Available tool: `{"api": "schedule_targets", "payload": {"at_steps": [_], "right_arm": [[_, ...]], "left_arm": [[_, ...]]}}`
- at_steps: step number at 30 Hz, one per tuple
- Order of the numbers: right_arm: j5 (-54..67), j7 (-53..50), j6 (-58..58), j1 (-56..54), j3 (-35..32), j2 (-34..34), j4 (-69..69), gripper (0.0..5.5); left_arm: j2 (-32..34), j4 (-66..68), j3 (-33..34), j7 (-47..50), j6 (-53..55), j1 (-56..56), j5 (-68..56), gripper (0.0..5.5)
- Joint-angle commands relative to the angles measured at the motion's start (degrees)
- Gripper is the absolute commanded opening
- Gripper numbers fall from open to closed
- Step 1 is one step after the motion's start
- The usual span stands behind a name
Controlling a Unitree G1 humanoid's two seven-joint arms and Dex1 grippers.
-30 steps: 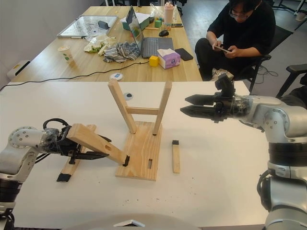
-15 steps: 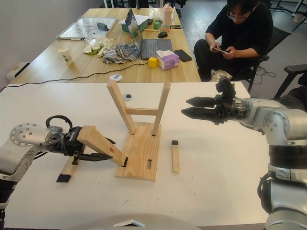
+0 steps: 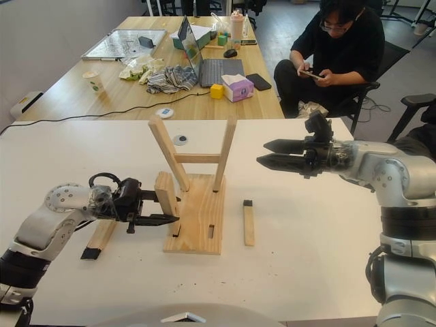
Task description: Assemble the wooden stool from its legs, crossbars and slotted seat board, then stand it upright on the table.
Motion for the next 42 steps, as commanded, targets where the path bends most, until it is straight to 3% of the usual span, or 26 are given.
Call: {"api": "schedule_targets", "payload": {"at_steps": [1, 6, 15, 20, 26, 38, 42], "right_arm": [[-0.15, 0.10, -0.31, 0.30, 0.73, 0.56, -0.67, 4.23], [0.56, -0.80, -0.18, 1.77, -0.35, 0.45, -2.08, 4.23], [0.62, -0.78, -0.49, 2.68, -0.87, 0.05, -2.39, 4.23], [0.45, -0.99, -0.53, 2.73, -0.76, 0.24, -2.20, 4.23], [0.00, -0.74, -0.83, 1.99, -0.17, 0.36, -1.53, 4.23], [0.25, -1.21, -0.38, 1.97, 0.22, 1.02, -2.05, 4.23], [0.37, -1.17, -0.26, 2.18, 0.27, 1.03, -2.27, 4.23]], "left_arm": [[2.33, 16.15, -5.18, 3.82, 2.22, 14.75, 11.41, 2.01], [3.43, 11.65, -0.60, 4.35, -7.29, 18.30, 9.43, 2.01], [1.87, 12.25, -0.91, 7.88, -15.21, 29.45, 12.17, 2.01], [2.44, 9.87, -2.49, 8.76, -13.09, 31.97, 8.83, 2.01], [5.98, 15.16, -0.39, 4.97, -3.88, 25.47, 1.41, 2.01], [4.43, 20.62, -11.14, 6.59, 0.63, 13.46, 11.21, 2.01], [3.67, 19.10, -15.12, 8.49, 1.16, 14.52, 13.22, 2.01]]}}
